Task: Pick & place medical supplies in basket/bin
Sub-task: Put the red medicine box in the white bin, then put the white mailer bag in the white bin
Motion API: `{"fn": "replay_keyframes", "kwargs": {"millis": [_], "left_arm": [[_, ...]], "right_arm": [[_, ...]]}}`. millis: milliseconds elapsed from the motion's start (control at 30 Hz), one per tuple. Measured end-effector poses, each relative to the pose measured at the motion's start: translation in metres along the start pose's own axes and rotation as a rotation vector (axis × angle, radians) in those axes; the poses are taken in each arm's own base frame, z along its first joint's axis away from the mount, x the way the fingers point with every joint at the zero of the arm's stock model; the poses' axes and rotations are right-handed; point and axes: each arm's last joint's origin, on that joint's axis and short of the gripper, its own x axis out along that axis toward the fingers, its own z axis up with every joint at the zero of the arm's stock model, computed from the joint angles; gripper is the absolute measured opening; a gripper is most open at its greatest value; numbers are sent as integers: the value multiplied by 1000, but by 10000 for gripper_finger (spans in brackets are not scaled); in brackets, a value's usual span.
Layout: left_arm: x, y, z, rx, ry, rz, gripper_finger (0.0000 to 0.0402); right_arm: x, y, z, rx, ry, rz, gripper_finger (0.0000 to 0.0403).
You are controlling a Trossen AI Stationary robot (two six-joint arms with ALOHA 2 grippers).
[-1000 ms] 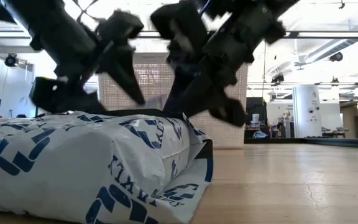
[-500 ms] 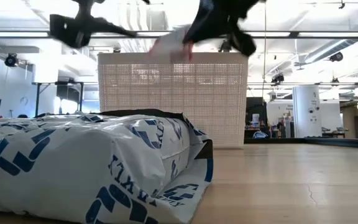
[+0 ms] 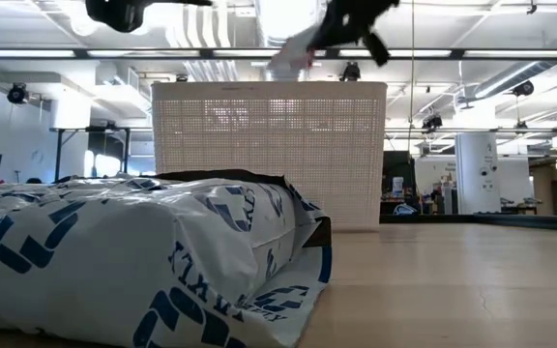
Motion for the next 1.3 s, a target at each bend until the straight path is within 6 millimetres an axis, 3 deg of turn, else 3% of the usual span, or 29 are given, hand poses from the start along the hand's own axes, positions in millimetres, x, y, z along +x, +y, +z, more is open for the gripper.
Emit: {"fn": "replay_keyframes", "kwargs": {"millis": [100, 233, 533, 767, 1000, 1133, 1300], "left_arm": [[-4, 0, -6, 19, 32, 2, 246], [-8, 6, -14, -15, 84, 58, 246], [-31, 15, -41, -112, 262, 155, 246], [-46, 14, -66, -193, 506, 179, 246], [-40, 3, -103, -105, 599, 87, 246], [-29, 0, -127, -71, 699, 43, 246], [-18, 3, -158, -51, 834, 54, 246]], "right_arm": [[20, -23, 15, -45, 51, -46, 17], [36, -40, 17, -105, 102, -133, 60], [44, -40, 12, -136, 129, -143, 216], [19, -2, -1, -326, 133, 74, 286], [-8, 40, -40, -380, 410, 524, 285], [-6, 52, -68, -362, 546, 555, 275], [10, 64, -108, -385, 649, 530, 265]]}}
